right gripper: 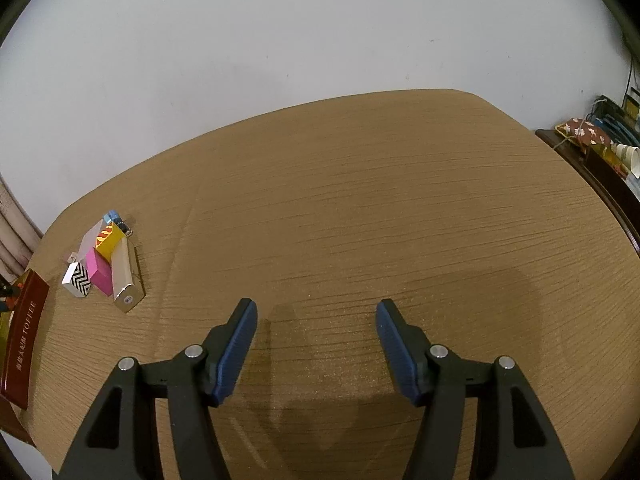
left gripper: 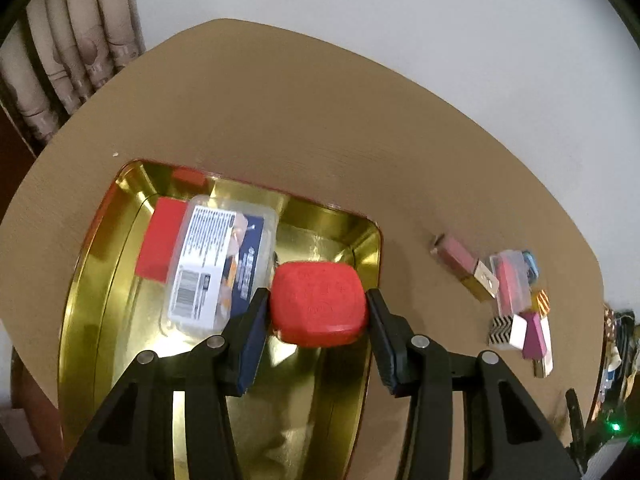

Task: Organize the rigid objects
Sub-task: 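Place the red rounded box in the gold tin, open left gripper, then grasp the silver ribbed box with the right gripper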

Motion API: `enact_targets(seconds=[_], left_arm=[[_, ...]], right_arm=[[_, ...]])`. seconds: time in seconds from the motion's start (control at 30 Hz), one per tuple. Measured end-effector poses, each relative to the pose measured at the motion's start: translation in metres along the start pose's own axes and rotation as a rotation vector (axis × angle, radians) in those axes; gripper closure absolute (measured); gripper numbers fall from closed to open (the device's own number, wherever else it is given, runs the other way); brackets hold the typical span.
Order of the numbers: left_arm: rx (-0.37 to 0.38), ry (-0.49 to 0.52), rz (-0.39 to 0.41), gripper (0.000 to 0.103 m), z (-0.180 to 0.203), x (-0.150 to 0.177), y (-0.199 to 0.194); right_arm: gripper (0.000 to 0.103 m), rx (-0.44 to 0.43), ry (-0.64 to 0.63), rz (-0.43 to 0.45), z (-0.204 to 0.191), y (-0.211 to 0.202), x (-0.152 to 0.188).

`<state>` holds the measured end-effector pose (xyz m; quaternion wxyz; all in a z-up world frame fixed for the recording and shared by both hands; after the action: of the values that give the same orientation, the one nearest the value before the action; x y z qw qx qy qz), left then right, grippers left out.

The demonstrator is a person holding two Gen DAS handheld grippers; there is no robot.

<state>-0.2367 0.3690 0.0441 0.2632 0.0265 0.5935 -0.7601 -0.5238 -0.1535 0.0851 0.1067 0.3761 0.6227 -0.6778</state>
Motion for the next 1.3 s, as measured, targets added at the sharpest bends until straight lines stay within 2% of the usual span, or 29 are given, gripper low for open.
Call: enact_targets(seconds=[0.2,0.33,0.43,0.53,0.6,0.67,0.77,0.9,1.0,1.13,1.17,1.2,1.23,1.3], left_arm=[[-0.031,-0.003,0.010,0.058,-0.005,-0.003,-0.005],[0.038,-0.026,0.039,0.057,-0.002,0.006,-0.030],[0.052,0.013,0.098,0.046,0.003,0.025,-0.063],[0.033,0.106,0.173,0.042,0.012,0.058,-0.097],[0.030,0.179,0.202,0.032,0.020,0.084,-0.112],[0.034,0.248,0.214,0.028,0.032,0.118,-0.121],[0.050,0.321,0.178,0.028,0.044,0.162,-0.123],[0.070,0.374,0.138,0.028,0.050,0.205,-0.121],[0.070,0.379,0.122,0.028,0.044,0.219,-0.120],[0.072,0.351,0.089,0.027,0.030,0.224,-0.113],[0.071,0.330,0.075,0.027,0.025,0.224,-0.109],[0.073,0.318,0.063,0.027,0.022,0.225,-0.107],[0.075,0.307,0.053,0.027,0.019,0.226,-0.106],[0.078,0.278,0.038,0.027,0.011,0.228,-0.106]], right_arm=[[0.038,0.003,0.001,0.000,0.000,0.002,0.000],[0.038,0.000,0.004,0.002,0.001,0.001,0.000],[0.038,-0.004,0.004,0.013,0.002,-0.001,-0.001],[0.038,-0.048,-0.113,0.007,-0.022,-0.006,0.000],[0.038,-0.110,-0.241,-0.008,-0.056,-0.012,0.004],[0.038,-0.218,-0.365,-0.039,-0.098,-0.020,0.008],[0.038,-0.243,-0.484,-0.078,-0.133,-0.011,0.005],[0.038,-0.244,-0.532,-0.156,-0.153,0.017,-0.007],[0.038,-0.244,-0.556,-0.185,-0.162,0.031,-0.013],[0.038,-0.203,-0.620,-0.200,-0.175,0.043,-0.015],[0.043,-0.193,-0.631,-0.209,-0.177,0.047,-0.015],[0.059,-0.182,-0.642,-0.223,-0.178,0.051,-0.013],[0.070,-0.166,-0.652,-0.253,-0.178,0.058,-0.011],[0.073,-0.153,-0.660,-0.262,-0.181,0.060,-0.013]])
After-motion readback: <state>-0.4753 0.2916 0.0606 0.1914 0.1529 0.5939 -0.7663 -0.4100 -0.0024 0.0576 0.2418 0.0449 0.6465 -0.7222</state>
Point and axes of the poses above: each gripper's, at about its wrist camera, not at the fingertips, and y roughly the way its jaws point, z to its right, x to its underside, the point moved 9 cm from there along y, roughly the way its jaws point, and after that the axes turned 4 degrees about x, right-handed, at the moved point
